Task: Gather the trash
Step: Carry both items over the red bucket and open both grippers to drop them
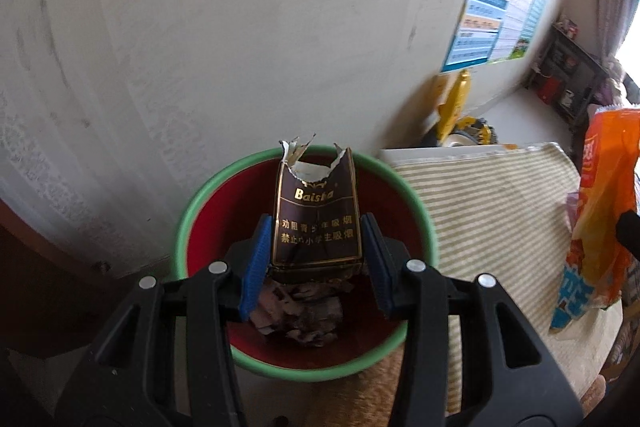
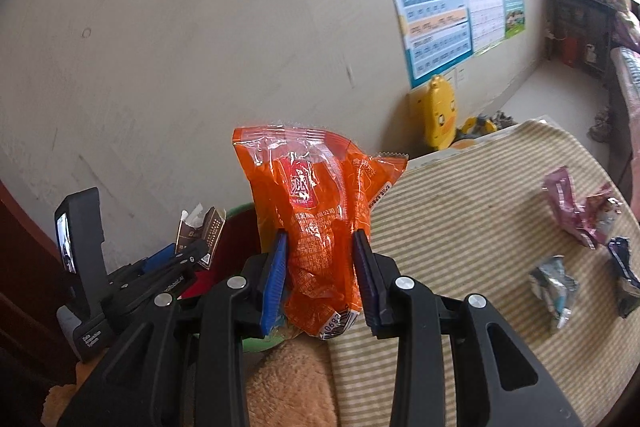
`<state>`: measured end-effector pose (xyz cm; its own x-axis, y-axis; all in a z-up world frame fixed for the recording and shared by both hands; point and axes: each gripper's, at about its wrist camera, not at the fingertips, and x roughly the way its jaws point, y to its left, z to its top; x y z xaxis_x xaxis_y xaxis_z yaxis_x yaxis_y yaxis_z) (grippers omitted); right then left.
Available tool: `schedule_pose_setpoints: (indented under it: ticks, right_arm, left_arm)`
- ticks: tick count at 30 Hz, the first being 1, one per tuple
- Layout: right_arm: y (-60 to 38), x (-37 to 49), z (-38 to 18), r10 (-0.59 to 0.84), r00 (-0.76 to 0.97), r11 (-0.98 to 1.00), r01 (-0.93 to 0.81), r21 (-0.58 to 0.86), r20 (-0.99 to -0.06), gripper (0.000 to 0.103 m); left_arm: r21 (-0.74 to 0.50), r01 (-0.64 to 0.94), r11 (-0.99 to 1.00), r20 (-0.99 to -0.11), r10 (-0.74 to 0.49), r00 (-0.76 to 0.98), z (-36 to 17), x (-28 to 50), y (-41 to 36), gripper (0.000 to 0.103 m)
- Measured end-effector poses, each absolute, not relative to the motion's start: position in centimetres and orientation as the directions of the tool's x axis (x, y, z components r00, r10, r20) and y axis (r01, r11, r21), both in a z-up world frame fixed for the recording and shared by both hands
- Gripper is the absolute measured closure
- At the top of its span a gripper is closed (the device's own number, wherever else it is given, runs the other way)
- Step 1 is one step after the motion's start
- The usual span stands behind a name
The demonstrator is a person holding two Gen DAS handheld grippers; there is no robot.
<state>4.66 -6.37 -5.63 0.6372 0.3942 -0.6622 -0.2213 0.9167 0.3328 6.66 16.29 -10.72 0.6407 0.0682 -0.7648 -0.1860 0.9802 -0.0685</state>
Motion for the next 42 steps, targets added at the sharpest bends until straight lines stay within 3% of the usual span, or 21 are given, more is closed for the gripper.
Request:
schedule_pose_setpoints:
  ticks: [13,25,26,27,28,42]
  right_arm:
    - [-0.4,8.1,-7.9,0.474,0.522,0.879,-0.324,0.349,-0.709,0.071]
    - [1.2,9.6,-8.2,0.509,0.504,0.859,-0.348,0.376,-0.697,0.069]
    - [1.3,9.7,-8.4,0.515,0.498,0.855,-0.356,0.377,-0.698,0.063]
    - [1.5,9.7,-8.5,0.518,0.490,0.853,-0.359,0.379,-0.701,0.054]
    - [1.5,9.7,-8.6,0.514,0.495,0.856,-0.352,0.379,-0.701,0.038]
    - [-4.0,7.4,-8.1,0.476,0.550,0.879,-0.266,0.396,-0.687,0.038]
  left_arm:
    - [-0.060,-0.244,0.968,-0.809,0.096,0.580,-13.6,7.2,18.4,0.060]
    - [-0.054,-0.269,0.962,-0.827,0.108,0.552,-14.6,7.2,19.3,0.060]
    - [-0.052,-0.272,0.961,-0.828,0.111,0.550,-14.7,7.2,19.4,0.055]
    - [-0.048,-0.281,0.958,-0.830,0.118,0.545,-14.8,7.2,19.4,0.036]
    - [-0.057,-0.290,0.955,-0.827,0.118,0.549,-14.7,7.2,19.6,0.033]
    - [-0.071,-0.238,0.969,-0.809,0.084,0.582,-13.4,7.0,17.6,0.033]
